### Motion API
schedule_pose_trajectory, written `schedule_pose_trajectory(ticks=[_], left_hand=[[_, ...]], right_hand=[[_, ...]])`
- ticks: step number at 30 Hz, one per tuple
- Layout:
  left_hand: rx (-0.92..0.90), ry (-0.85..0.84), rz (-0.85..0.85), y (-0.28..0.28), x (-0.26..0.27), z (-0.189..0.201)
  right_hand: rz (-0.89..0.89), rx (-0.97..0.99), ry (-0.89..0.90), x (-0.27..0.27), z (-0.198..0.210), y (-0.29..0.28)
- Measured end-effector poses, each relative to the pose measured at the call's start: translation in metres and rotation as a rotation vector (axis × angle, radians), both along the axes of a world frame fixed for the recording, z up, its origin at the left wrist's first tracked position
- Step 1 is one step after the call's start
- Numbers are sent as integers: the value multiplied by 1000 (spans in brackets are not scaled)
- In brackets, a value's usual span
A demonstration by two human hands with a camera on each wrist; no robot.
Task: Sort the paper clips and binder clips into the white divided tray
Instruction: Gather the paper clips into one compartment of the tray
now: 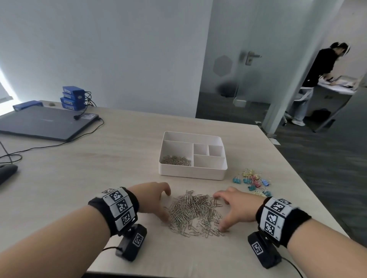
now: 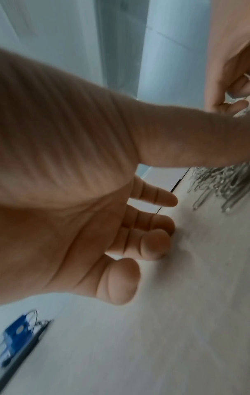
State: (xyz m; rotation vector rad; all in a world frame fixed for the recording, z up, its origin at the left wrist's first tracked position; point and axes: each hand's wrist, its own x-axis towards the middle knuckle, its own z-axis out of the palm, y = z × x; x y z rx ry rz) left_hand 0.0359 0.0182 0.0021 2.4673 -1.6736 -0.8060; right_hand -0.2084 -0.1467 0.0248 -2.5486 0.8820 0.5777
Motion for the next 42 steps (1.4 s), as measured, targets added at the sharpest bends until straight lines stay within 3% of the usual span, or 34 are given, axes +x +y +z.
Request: schedule_pose_trajectory(ticks=[4,14,16,20,23,34,42], left_hand=[[62,-46,-41,2,-7,3],[-124,77,62,-11,-27,2],[-86,24,55,-10,-23,2],[77,-119,-86,-7,-21,-1],[92,-159,-147,-10,-29,-3],[-77,-135,-64,-37,-43,-3],[-201,-17,-15,-42,-28,-10]], right_hand=[[2,-10,-12,4,-5,6],[-182,187,-316,21,-18,19],[-195,184,-300,15,-12,16],[-96,66,-70,8,-6,14],[-44,32,-24,12,-10,16],[-54,-14,-188,41,-19,16],[-113,19,-299,45,-26,13]])
